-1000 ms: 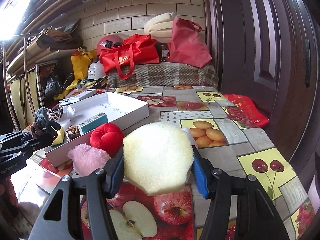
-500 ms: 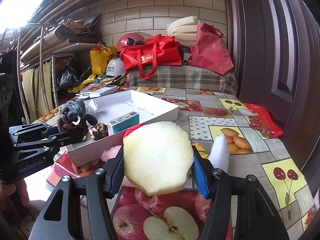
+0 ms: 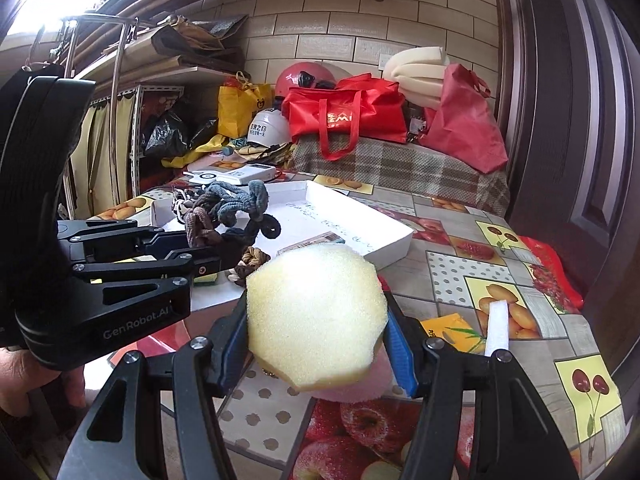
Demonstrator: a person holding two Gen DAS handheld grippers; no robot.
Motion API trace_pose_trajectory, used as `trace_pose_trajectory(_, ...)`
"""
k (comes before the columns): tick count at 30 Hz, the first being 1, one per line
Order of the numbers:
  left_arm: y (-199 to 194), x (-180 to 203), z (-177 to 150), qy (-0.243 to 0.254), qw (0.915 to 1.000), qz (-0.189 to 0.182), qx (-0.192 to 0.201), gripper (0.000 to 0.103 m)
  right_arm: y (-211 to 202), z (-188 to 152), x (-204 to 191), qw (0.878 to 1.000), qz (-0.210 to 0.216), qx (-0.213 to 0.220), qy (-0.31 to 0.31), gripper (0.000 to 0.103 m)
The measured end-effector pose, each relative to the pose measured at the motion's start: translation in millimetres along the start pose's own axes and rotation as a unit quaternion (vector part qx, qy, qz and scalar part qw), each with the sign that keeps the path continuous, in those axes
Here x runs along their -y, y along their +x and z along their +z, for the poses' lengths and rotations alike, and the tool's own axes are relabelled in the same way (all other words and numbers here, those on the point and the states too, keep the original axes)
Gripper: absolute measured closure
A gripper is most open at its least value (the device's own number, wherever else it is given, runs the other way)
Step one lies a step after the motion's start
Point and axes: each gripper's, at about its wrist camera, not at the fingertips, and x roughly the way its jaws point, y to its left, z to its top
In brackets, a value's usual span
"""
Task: Organize soft objects
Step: 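Carry the knotted rope over the box with the left tool while the right tool carries the foam disc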
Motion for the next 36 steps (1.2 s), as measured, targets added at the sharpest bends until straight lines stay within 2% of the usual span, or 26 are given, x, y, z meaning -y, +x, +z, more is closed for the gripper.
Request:
trace_pose_trajectory(6, 6, -7, 5, -0.001, 0.9999, 0.016, 0.003, 0.082, 13, 5, -5, 1.0, 0.011, -0.014, 0.008, 0.043)
trace_pose_trajectory(13, 10, -22, 7, -0.026, 0.9994, 0.022, 0.006, 0.082, 20, 8, -15, 1.0, 0.013, -0.012, 0.005, 0.043)
trace_pose_trajectory(20, 10, -44, 11, -0.051, 0.997, 0.052, 0.026, 0.082, 27, 13, -20, 1.0, 0.01, -0.014, 0.006, 0.043)
trace_pose_trajectory(25, 5, -76, 12, -0.071, 0.9908, 0.101, 0.056, 0.082, 34, 15, -20, 1.0, 0.01, -0.021, 0.014, 0.043)
trace_pose_trajectory(30, 0, -123, 6, -0.152, 0.9799, 0.116, 0.058, 0.082, 39, 16, -17, 0.999, 0.011, -0.028, 0.025, 0.043)
trace_pose_trajectory(36, -4, -146, 2, -0.195, 0.9713, 0.121, 0.062, 0.082, 42, 17, -15, 0.999, 0.01, -0.034, 0.035, 0.043)
